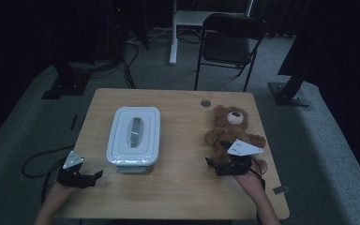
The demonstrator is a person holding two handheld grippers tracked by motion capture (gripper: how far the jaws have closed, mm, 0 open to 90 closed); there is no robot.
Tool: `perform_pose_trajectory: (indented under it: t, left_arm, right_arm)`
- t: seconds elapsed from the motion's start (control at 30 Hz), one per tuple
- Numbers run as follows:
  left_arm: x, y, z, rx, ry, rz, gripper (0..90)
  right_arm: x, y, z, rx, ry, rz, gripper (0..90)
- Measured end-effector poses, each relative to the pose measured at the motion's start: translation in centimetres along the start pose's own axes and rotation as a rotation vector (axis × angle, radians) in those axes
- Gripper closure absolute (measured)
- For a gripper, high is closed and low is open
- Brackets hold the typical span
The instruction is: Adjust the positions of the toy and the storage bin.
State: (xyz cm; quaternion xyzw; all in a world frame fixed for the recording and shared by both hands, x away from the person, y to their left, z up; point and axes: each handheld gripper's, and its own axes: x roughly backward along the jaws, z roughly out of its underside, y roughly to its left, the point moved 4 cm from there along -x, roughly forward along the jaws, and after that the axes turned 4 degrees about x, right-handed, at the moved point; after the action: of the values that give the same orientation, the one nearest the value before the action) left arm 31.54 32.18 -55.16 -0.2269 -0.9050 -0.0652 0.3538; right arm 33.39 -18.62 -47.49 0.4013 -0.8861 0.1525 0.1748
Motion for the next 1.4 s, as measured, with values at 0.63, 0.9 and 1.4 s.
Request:
perform_pose_trajectory:
  t: [0.63, 0.9, 1.4]
  left_arm:
    - [-1.4, 1.1, -4.0, -0.006, -0.033, -0.007, 1.7]
    - [-2.2, 1.6, -5.4, -0.008, -0.032, -0.010, 1.7]
    - [-4.7, 1.9, -7.2, 0.011, -0.033, 0.004, 1.7]
  right_arm:
    - [-10.1, 1.4, -4.9, -0.042, 0.051, 0.037, 13.3]
    - [-14.0, 1.7, -5.1, -0.090, 0.096, 0.071, 13.3]
    - [-19.3, 1.4, -4.9, -0.188, 0.177, 0.063, 13.4]
